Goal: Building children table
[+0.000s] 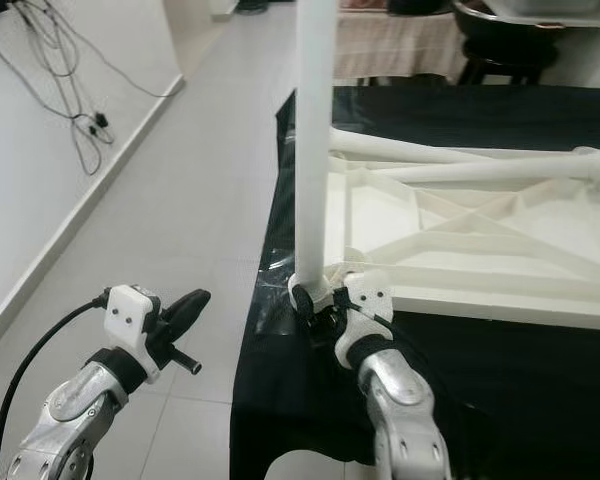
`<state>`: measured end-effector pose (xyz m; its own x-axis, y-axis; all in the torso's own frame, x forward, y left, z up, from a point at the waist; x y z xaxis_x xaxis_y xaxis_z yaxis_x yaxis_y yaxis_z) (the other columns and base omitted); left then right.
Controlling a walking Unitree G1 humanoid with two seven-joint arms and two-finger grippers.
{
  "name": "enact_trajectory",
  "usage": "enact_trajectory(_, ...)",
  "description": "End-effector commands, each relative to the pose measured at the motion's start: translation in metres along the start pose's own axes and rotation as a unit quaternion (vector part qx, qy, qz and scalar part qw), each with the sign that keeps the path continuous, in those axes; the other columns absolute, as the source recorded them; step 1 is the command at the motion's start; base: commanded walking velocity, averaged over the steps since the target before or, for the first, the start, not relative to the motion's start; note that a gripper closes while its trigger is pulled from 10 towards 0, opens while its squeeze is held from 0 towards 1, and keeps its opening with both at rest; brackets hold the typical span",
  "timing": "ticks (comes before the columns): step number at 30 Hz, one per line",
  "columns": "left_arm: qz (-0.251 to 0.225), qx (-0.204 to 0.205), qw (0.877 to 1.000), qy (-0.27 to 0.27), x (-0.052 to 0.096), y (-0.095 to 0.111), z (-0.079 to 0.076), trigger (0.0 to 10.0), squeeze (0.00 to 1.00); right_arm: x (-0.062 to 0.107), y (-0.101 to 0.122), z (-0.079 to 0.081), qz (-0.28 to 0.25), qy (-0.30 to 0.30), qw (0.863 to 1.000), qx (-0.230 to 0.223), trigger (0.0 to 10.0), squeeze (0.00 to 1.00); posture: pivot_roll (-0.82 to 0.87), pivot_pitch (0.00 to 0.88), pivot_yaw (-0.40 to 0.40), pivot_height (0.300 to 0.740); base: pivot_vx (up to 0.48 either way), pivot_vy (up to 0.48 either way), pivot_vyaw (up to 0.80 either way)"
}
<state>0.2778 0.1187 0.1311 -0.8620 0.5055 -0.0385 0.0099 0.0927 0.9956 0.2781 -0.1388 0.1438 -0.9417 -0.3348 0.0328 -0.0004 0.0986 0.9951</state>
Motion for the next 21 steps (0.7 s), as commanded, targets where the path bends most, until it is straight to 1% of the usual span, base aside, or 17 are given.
enact_trajectory(1, 0.009, -0.02, 1.0, 0.021, 0.005, -0.004, 0.006, 10.0, 0.0, 0.009, 0.001, 0.011, -0.011, 0.036, 0.999, -0.007, 10.0, 1.0, -0.06, 0.126, 0.067, 0.74, 0.0, 0.0, 0.0)
enact_trajectory(2, 0.005, -0.029, 0.999, 0.039, 0.007, -0.003, 0.009, 10.0, 0.0, 0.017, 0.001, 0.013, -0.013, 0.044, 0.999, -0.003, 10.0, 1.0, -0.06, 0.126, 0.075, 0.74, 0.0, 0.0, 0.0)
enact_trajectory(3, 0.005, -0.029, 0.999, 0.039, 0.007, -0.003, 0.009, 10.0, 0.0, 0.017, 0.001, 0.013, -0.013, 0.044, 0.999, -0.003, 10.0, 1.0, -0.06, 0.126, 0.075, 0.74, 0.0, 0.0, 0.0)
enact_trajectory(4, 0.002, -0.034, 0.998, 0.05, 0.008, -0.002, 0.012, 10.0, 0.0, 0.021, 0.0, 0.013, -0.014, 0.045, 0.999, 0.0, 10.0, 1.0, -0.07, 0.125, 0.077, 0.74, 0.0, 0.0, 0.0)
enact_trajectory(5, 0.007, -0.034, 0.997, 0.065, 0.009, -0.003, 0.015, 10.0, 0.0, 0.023, 0.002, 0.014, -0.018, 0.044, 0.999, 0.0, 10.0, 0.0, -0.07, 0.12, 0.081, 0.74, 0.0, 0.476, 0.0)
enact_trajectory(6, 0.007, -0.034, 0.997, 0.065, 0.009, -0.003, 0.015, 10.0, 0.0, 0.023, 0.002, 0.014, -0.018, 0.044, 0.999, 0.0, 10.0, 0.0, -0.07, 0.12, 0.081, 0.74, 0.0, 0.476, 0.0)
enact_trajectory(7, 0.015, -0.03, 0.996, 0.082, 0.01, -0.006, 0.019, 10.0, 0.0, 0.022, 0.002, 0.015, -0.021, 0.042, 0.999, 0.0, 10.0, 0.0, -0.06, 0.117, 0.083, 0.74, 0.0, 0.476, 0.0)
enact_trajectory(9, 0.027, -0.028, 0.994, 0.098, 0.009, -0.009, 0.023, 10.0, 0.0, 0.018, 0.001, 0.015, -0.024, 0.04, 0.999, -0.003, 10.0, 0.0, -0.05, 0.113, 0.084, 0.74, 0.0, 0.476, 0.0)
enact_trajectory(13, 0.028, -0.031, 0.994, 0.099, 0.007, -0.01, 0.024, 10.0, 0.0, 0.017, 0.001, 0.015, -0.027, 0.044, 0.999, -0.007, 10.0, 0.0, -0.05, 0.108, 0.083, 0.74, 0.0, 0.476, 0.0)
enact_trajectory(14, 0.027, -0.029, 0.994, 0.099, 0.005, -0.01, 0.024, 10.0, 0.0, 0.015, 0.001, 0.014, -0.029, 0.048, 0.998, -0.009, 10.0, 0.0, -0.05, 0.104, 0.077, 0.74, 0.0, 0.476, 0.0)
enact_trajectory(21, 0.025, -0.03, 0.994, 0.102, 0.003, -0.011, 0.024, 10.0, 0.0, 0.015, 0.0, 0.013, -0.028, 0.051, 0.998, -0.011, 10.0, 0.0, -0.05, 0.1, 0.073, 0.74, 0.0, 0.476, 0.0)
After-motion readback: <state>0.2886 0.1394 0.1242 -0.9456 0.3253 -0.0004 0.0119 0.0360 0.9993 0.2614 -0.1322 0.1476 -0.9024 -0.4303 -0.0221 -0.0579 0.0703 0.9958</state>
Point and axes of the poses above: a point about 5 cm out from each wrist's last joint towards the gripper, its own x axis pointing back from the gripper into the wrist, its own y axis along the axis of the wrist's last joint, z = x × y, the point moved 3 cm from there along -x, pointing out of the wrist towards the gripper, and after that the axes turned 6 degrees about x, right-handed, at the moved point
